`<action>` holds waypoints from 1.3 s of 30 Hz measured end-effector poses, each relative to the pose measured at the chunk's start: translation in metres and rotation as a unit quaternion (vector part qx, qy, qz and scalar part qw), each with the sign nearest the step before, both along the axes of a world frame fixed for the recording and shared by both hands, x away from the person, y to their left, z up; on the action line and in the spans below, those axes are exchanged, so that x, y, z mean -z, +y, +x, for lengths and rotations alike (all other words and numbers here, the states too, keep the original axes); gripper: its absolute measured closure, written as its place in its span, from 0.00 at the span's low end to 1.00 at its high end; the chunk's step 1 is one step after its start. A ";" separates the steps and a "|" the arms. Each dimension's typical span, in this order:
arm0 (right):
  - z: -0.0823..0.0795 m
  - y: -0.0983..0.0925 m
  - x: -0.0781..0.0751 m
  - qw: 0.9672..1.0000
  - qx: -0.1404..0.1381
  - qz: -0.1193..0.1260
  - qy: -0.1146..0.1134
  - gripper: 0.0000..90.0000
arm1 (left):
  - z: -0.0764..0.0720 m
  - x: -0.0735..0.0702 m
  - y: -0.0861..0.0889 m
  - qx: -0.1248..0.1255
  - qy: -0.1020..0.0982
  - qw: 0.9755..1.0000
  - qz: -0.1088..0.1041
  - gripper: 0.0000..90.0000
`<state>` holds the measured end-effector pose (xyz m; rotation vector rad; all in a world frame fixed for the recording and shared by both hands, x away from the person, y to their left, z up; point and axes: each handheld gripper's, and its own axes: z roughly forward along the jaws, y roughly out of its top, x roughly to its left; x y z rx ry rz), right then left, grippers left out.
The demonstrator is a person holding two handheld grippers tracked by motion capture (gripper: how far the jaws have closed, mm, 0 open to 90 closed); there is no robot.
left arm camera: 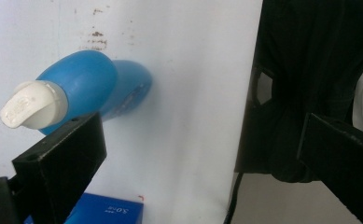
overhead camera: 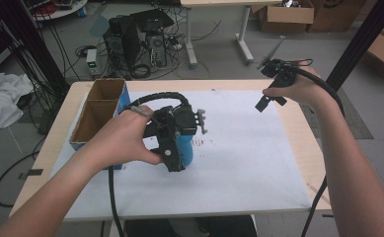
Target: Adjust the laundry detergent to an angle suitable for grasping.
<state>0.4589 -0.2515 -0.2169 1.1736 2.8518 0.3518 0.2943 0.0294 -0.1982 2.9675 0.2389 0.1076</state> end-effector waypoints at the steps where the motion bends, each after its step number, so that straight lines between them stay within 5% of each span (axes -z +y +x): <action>1: 0.000 -0.001 0.000 1.000 0.000 0.000 0.000 0.28 | 0.000 0.000 0.000 -0.001 -0.001 1.000 0.000 0.02; 24: -0.004 -0.003 0.000 1.000 -0.004 0.010 -0.005 0.27 | 0.000 -0.001 0.001 -0.009 0.003 1.000 0.004 0.02; 39: -0.019 -0.002 -0.008 0.999 -0.011 0.034 -0.032 0.27 | -0.001 -0.003 -0.002 -0.005 0.002 1.000 0.004 0.02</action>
